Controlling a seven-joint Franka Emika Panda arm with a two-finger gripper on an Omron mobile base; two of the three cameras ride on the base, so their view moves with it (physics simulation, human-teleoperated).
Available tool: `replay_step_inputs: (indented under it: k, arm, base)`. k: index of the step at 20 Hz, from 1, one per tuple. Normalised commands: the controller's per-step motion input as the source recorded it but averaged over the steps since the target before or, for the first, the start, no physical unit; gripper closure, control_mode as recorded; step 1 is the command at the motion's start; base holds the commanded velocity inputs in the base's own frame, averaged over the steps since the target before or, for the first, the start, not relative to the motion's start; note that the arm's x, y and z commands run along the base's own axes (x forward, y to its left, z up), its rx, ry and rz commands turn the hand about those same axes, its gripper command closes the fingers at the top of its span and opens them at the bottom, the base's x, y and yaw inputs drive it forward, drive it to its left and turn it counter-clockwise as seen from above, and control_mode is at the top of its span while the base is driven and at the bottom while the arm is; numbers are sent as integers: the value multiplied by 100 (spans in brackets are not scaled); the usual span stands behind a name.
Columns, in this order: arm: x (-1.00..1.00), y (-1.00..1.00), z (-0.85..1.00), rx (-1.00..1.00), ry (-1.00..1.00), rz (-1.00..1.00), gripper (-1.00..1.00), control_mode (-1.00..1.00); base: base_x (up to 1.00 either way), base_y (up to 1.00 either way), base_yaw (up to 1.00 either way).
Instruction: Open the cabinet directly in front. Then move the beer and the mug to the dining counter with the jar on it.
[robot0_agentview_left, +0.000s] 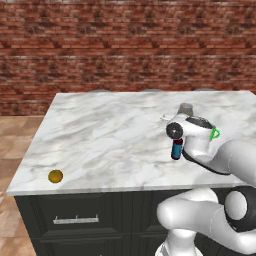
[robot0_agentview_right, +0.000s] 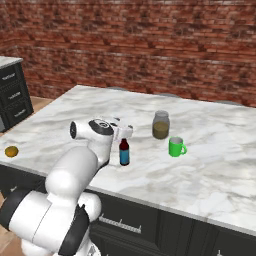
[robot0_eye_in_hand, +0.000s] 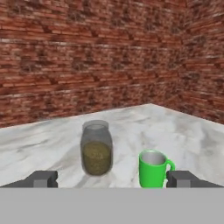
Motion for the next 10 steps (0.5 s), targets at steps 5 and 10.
replay_step_inputs:
  k: [5, 10]
  arm:
    - [-97, -4, 100, 0, 13, -6, -100, -100]
    - [-100, -3, 62, 0, 6, 9, -100, -100]
  base:
    - [0, 0, 0]
    - [0, 0, 0]
